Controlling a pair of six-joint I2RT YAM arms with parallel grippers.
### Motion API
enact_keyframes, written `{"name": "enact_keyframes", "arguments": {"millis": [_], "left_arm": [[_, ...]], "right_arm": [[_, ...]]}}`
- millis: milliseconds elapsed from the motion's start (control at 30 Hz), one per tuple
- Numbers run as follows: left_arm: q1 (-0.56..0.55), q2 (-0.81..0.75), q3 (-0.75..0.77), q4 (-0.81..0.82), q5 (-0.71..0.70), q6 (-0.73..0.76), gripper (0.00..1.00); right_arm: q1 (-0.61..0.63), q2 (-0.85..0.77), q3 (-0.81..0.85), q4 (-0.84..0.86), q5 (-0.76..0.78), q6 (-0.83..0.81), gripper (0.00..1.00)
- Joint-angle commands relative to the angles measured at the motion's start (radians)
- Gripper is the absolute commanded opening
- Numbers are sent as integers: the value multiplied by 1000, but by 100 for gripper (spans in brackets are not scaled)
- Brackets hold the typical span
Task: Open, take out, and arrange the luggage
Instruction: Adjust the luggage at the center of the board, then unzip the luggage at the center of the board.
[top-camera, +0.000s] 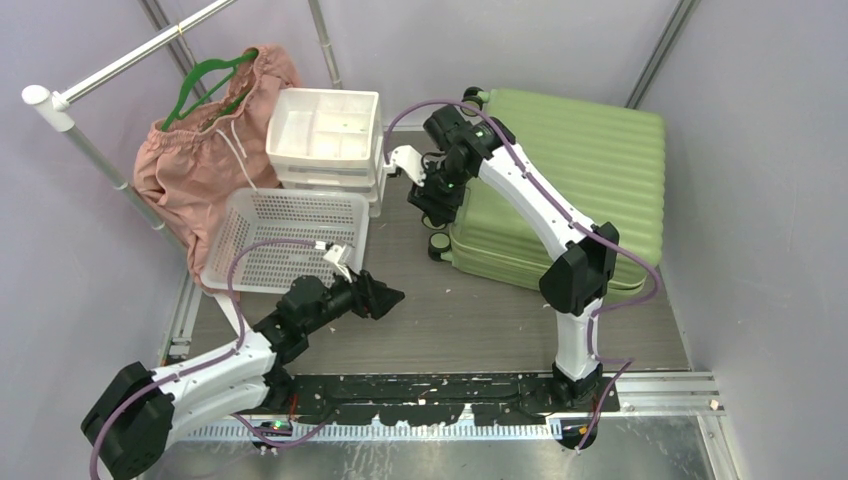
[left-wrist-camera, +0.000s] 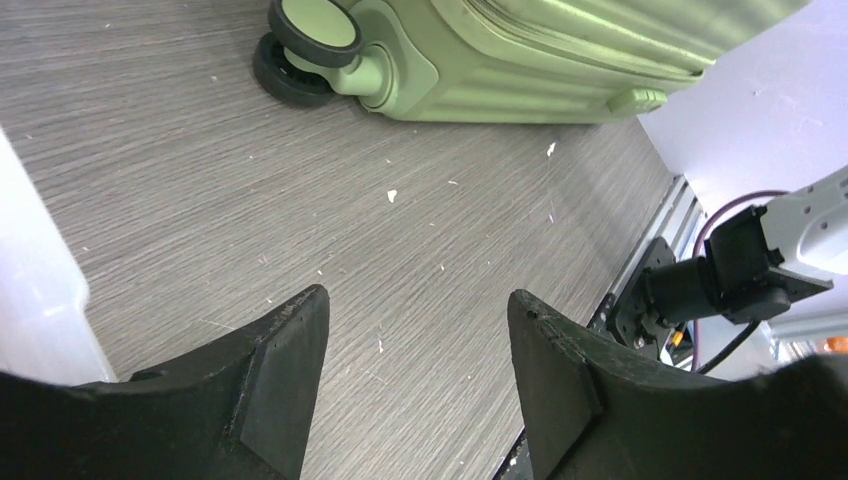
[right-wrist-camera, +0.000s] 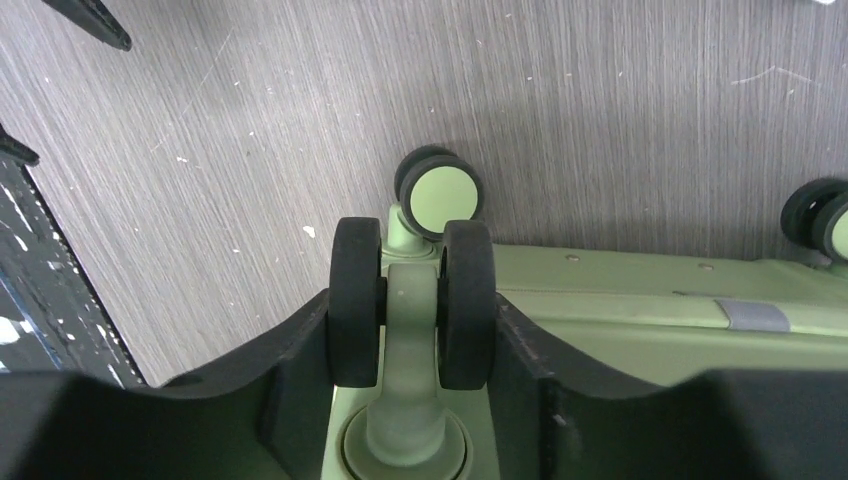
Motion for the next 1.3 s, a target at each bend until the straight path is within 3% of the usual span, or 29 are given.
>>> {"name": "enact_keyframes", "arguments": {"millis": [0,100,167,267,433,667,933,1267], "left_arm": [[-1,26,6,112,85,66,65],[-9,68,24,147,125,109,64],[-32,107,42,156,132,162,63],[-100,177,71,181,129,284,64],[-174,301,74,359,145,434,66],[-275,515,164,545,214,538,66],[-423,767,234,887,25,631,65],[-508,973,388,951,-190,647,62]], "right_arm": [[7,-93,-15,-71,-92,-54,30],[7,-152,-53,-119,-144,-86,16],[8,-196,-82,-168,-186,-125,14],[12,-274,-154,-234,-237,-190,13],[27,-448,-334,-335,-295,-345,13],[30,-675,-612,-303,-336,-473,14],[29,-720,-671,-284,-386,-557,16],[29,-733,-693,-238,-409,-539,17]]}}
